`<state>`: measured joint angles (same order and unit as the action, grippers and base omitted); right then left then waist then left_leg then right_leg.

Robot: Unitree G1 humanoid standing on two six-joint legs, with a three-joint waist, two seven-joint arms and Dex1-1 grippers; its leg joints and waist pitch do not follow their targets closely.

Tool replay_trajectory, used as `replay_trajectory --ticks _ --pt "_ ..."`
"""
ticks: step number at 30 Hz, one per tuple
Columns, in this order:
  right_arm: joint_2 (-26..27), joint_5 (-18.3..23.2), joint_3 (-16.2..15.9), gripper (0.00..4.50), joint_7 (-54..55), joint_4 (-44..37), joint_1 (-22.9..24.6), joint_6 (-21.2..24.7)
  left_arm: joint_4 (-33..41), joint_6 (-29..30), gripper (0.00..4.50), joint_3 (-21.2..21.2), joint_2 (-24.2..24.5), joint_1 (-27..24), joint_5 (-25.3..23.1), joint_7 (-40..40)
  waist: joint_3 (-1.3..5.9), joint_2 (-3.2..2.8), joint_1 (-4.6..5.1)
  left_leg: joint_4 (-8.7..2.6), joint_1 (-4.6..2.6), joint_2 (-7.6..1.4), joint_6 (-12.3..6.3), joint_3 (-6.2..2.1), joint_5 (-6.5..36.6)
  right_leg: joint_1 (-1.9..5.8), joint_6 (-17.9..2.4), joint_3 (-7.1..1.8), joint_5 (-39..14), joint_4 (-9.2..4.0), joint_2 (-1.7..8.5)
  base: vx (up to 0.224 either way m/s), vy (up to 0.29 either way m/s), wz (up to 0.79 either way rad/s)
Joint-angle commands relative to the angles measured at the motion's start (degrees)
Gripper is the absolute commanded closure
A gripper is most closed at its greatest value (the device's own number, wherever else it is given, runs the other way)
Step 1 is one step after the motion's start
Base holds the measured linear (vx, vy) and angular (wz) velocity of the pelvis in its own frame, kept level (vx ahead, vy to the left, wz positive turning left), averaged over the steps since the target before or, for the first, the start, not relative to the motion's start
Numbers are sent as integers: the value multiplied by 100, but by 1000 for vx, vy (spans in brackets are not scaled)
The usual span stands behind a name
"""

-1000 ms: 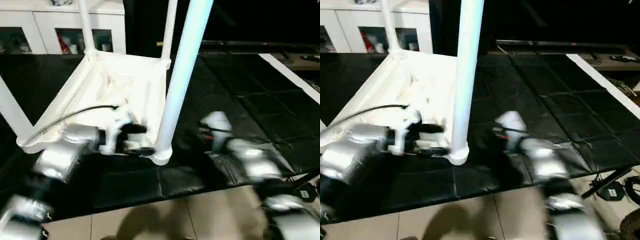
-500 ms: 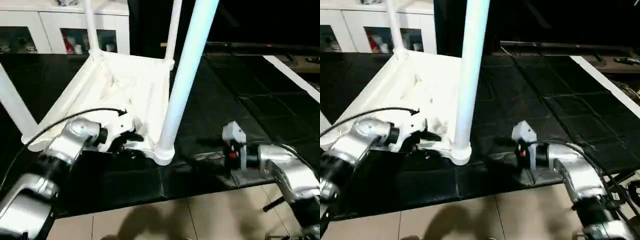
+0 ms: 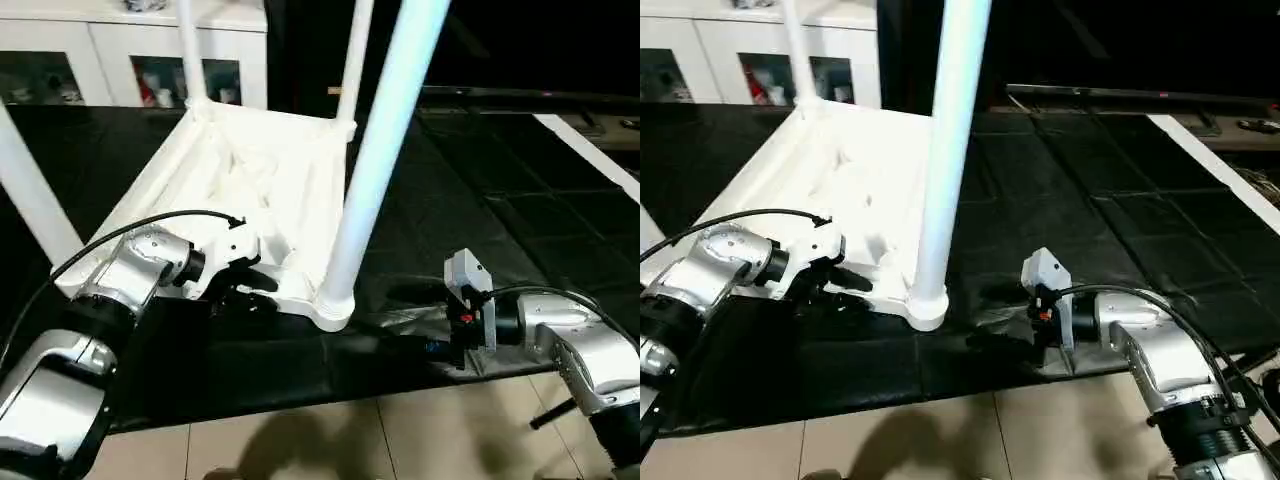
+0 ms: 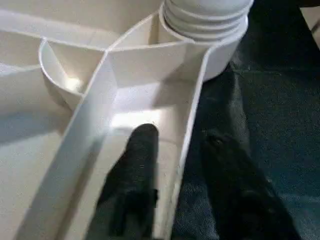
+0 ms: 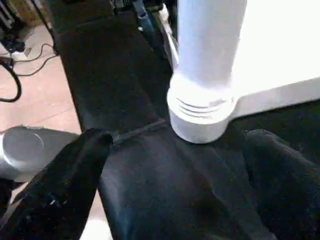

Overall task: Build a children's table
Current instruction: Rotate leg to tighten

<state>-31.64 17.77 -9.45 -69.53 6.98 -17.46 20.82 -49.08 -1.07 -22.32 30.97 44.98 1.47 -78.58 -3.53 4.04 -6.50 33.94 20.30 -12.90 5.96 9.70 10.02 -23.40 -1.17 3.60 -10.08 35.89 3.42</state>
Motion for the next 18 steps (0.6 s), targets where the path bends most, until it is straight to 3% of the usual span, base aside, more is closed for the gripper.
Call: replay_trajectory --ticks 1,11,18 --pt "-114 50 8 0 -66 -124 72 82 -68 -101 338 -20 -41 170 -90 -100 394 -86 -22 -394 -46 -44 40 14 1351 307 -942 -256 -1543 -476 416 0 0 0" --pt "-167 120 9 0 -48 -315 169 196 -529 -331 426 -89 -168 434 -299 -319 393 -115 -39 -398 -44 -39 63 5 1402 326 -958 -252 -1549 -486 422 0 0 0" --pt "-169 114 19 0 -34 -360 204 209 -735 -491 448 -153 -226 511 -470 -408 402 -97 -27 -389 -25 -34 43 7 1308 355 -1081 -250 -1232 -456 419 0 0 0"
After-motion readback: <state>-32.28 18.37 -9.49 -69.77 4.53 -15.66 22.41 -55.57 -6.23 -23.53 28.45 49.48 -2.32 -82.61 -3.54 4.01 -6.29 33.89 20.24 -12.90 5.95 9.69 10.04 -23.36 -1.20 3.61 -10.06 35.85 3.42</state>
